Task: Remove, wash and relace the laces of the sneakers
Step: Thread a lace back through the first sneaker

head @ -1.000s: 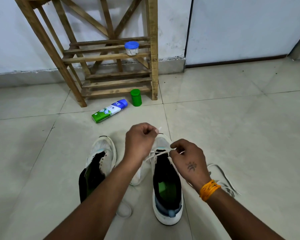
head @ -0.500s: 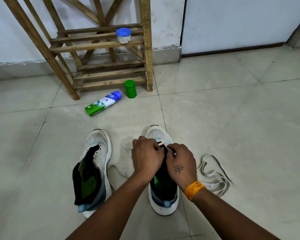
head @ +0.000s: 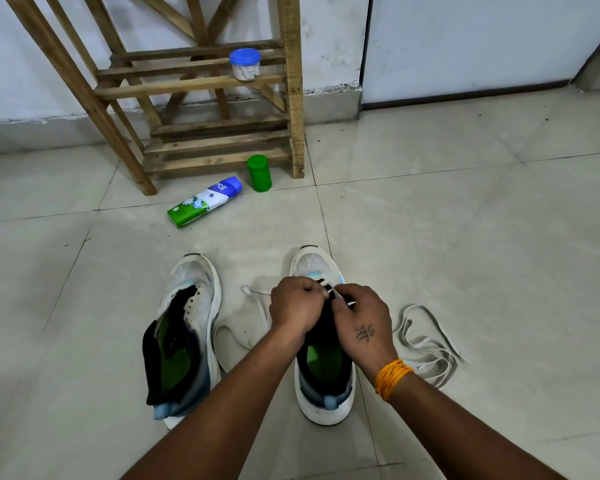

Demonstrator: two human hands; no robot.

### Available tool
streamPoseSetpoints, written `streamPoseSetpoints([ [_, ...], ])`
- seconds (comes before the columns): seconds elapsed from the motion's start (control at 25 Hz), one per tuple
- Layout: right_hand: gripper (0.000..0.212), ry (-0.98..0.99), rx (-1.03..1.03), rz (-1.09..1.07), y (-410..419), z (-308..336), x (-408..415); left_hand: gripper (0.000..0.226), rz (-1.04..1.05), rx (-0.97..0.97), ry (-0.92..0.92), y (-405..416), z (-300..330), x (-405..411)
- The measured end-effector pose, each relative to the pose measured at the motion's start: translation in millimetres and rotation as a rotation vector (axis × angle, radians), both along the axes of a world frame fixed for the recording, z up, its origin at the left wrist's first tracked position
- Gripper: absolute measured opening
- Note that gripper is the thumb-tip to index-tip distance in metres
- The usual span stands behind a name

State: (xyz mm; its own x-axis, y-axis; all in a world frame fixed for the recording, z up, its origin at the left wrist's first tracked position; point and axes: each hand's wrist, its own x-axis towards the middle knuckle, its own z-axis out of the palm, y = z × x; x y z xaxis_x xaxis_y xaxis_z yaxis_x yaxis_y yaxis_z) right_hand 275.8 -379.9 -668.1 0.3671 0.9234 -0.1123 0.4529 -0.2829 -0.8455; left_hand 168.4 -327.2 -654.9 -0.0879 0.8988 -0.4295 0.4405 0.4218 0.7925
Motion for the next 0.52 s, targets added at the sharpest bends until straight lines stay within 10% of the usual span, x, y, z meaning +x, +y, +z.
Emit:
streamPoseSetpoints([
  [0.52, 0.026, 0.543, -0.041, -0.067, 0.5, -8.1, 16.0, 0.029, -0.103, 0.041, 0.092, 7.3, -7.6, 4.1],
])
